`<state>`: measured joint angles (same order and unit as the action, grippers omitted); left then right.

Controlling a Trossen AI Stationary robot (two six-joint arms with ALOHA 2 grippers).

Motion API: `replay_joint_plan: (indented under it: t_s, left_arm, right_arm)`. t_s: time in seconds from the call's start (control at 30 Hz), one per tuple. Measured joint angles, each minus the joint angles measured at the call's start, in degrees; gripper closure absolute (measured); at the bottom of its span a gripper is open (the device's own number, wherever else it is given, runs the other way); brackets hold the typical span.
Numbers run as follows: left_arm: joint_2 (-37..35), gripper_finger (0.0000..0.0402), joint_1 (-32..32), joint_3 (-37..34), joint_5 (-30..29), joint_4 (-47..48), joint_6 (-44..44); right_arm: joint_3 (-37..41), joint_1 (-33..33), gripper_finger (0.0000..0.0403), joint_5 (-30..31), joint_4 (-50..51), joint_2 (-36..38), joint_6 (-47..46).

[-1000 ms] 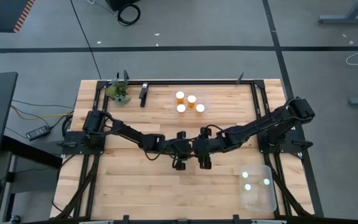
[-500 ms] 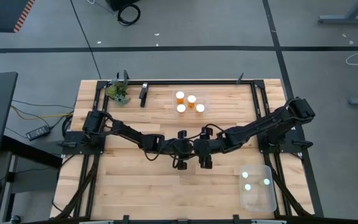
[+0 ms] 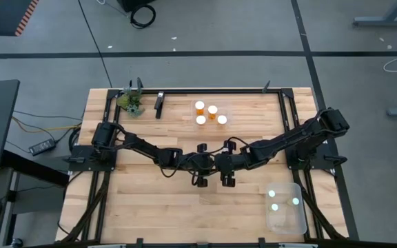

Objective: Pick and place medicine bottles into bin by pill shape (circle, oval)
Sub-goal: Put the orange tablet bottle into the bottom transparent bin

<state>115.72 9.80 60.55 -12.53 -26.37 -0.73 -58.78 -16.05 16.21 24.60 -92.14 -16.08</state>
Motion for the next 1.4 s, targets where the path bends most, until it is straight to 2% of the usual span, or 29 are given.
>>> replay_joint_plan:
  t_s: [0.17,0.43,0.6,0.9,1.13,1.4]
  left_arm:
    - [0.0,0.028,0.0,0.0,-0.2,0.0,0.2]
    - [-0.4,0.0177,0.0,0.0,0.1,3.3,-1.2]
    - [-0.9,0.0145,0.0,0.0,0.2,4.3,-1.5]
    - [-0.9,0.0168,0.0,0.0,0.3,4.9,-1.4]
    - [-0.9,0.0191,0.0,0.0,0.2,5.8,-1.5]
    - [-0.9,0.0207,0.0,0.0,0.2,6.7,-1.5]
  right_arm:
    - [0.1,-0.2,0.027,0.0,0.2,0.3,-0.8]
    - [0.1,-4.2,0.0268,0.0,4.9,4.8,-5.7]
    - [0.1,-9.4,0.0266,0.0,6.8,7.2,-10.9]
    - [0.1,-20.1,0.0266,-2.1,10.8,9.0,-26.4]
    - [0.1,-28.5,0.0265,-1.0,12.4,11.5,-41.5]
    - [0.1,-37.1,0.0265,-1.9,16.9,12.9,-54.7]
